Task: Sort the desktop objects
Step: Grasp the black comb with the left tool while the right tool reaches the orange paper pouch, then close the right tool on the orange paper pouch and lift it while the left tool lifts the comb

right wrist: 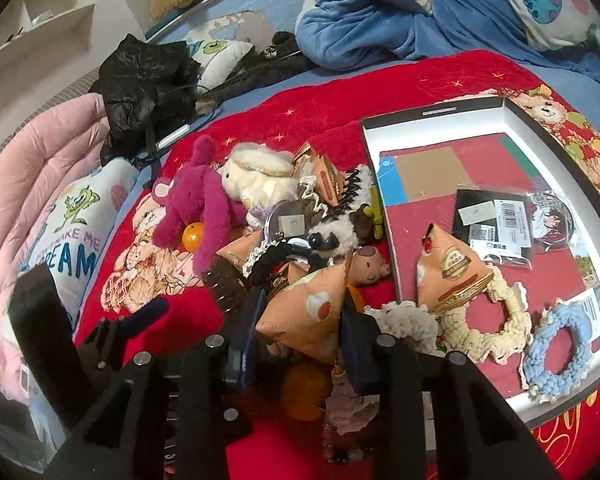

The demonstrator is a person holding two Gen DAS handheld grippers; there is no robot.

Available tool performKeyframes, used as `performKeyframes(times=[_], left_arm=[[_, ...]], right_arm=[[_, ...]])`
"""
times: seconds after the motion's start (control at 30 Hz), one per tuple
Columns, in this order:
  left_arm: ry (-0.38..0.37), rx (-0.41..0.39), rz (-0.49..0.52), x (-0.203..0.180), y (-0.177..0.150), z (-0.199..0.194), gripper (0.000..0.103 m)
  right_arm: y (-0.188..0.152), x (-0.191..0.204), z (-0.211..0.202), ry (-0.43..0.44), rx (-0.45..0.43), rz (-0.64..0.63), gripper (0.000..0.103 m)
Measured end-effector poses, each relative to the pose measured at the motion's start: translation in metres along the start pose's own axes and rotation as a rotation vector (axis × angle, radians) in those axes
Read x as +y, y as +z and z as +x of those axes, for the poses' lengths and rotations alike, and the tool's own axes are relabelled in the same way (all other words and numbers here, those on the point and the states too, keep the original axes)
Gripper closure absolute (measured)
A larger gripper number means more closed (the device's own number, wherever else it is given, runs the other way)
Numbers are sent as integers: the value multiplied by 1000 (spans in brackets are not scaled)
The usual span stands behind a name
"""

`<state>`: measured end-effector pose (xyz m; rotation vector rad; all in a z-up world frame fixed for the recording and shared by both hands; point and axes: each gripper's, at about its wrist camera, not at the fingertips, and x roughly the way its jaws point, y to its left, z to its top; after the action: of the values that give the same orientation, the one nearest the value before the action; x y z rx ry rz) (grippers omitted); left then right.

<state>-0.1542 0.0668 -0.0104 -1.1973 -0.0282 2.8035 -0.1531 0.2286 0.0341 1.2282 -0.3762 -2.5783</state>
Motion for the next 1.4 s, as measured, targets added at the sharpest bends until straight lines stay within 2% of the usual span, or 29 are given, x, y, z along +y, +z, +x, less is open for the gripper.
performKeyframes(times=[0.2, 0.57, 0.67, 0.7, 0.73, 0.77, 0.8, 0.83, 0.9, 0.97, 1.03, 1.2, 1.4], left_arm=[[-43, 74, -87, 5, -14, 10, 0], [-28, 56, -106, -2, -19, 9, 0], [-80, 47, -108, -3, -20, 6, 13], [-95, 38, -101, -5, -20, 5, 23], [-118, 31, -95, -7, -20, 3, 43], [-159, 28, -99, -9, -20, 1, 53], [-187, 27, -108, -11, -20, 0, 68], [-187, 18, -100, -16, -21, -3, 72], [-144, -8, -43, -28, -23, -10, 74], [-141, -15, -27, -32, -23, -13, 77], [-150, -19, -44, -29, -23, -13, 81], [-210, -13, -106, -13, -22, -16, 82], [-226, -30, -111, -7, -25, -24, 87]], right_arm=[[1, -4, -7, 12, -19, 13, 69], [2, -6, -11, 26, -31, 24, 69], [2, -4, -13, 31, -37, 18, 69], [2, -4, -13, 32, -38, 17, 69], [2, -3, -13, 36, -40, 15, 69], [3, -3, -13, 38, -41, 14, 69], [3, -3, -14, 38, -43, 14, 69], [3, -2, -14, 36, -44, 12, 69], [3, -2, -15, 38, -46, 11, 69], [3, -1, -16, 44, -50, 8, 69], [4, 0, -17, 44, -54, 7, 69], [4, 0, -20, 50, -63, 8, 69], [4, 0, -28, 46, -81, -2, 69]])
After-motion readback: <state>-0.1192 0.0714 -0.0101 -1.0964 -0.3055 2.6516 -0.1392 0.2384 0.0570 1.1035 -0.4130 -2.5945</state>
